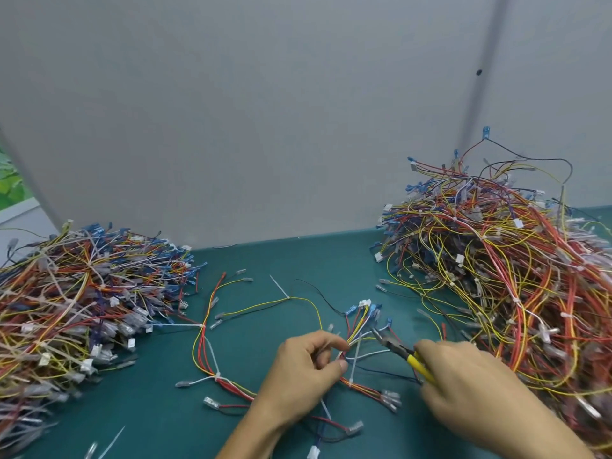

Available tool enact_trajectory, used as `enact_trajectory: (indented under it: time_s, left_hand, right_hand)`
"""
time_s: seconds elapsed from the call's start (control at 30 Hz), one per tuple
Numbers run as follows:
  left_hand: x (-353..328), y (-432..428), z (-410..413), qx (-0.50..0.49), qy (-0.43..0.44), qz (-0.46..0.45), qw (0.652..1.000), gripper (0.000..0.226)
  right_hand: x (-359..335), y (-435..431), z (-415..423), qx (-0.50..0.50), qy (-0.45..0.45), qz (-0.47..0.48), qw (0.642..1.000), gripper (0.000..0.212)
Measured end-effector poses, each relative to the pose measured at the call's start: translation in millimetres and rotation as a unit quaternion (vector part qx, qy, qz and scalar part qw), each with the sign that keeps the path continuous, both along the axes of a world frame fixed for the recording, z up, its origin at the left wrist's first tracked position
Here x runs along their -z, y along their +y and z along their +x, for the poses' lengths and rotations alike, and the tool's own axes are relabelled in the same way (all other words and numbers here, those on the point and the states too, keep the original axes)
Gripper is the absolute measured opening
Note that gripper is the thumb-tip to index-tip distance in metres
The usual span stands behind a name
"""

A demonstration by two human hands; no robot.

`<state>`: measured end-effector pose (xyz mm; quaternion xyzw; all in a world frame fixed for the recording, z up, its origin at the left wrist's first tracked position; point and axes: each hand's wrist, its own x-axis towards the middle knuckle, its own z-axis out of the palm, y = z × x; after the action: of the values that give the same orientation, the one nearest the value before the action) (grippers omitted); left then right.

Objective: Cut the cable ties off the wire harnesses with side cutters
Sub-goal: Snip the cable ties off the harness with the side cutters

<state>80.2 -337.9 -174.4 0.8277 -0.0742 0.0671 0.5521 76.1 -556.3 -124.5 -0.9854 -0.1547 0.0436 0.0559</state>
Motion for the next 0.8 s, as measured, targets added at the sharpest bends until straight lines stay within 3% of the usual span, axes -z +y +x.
enact_trajectory:
  time_s: [0.23,0.37,0.8]
  left_hand:
    - [4,0,6,0.019,-0.007,0.076,0.997,0.021]
    - [5,-1,8,0.05,-0.018,0.11,0.992,0.006]
    - [5,1,9,0.061,0.03,0.052,0.996,0.019]
  right_hand:
    - [14,16,-23,-0.013,0.05,-0.073,0.996,0.011]
    - [12,21,-21,-0.025,0.06,-0.08,0.995,0.009]
    - [8,19,-21,-0.023,0.036,-0.081,0.996,0.015]
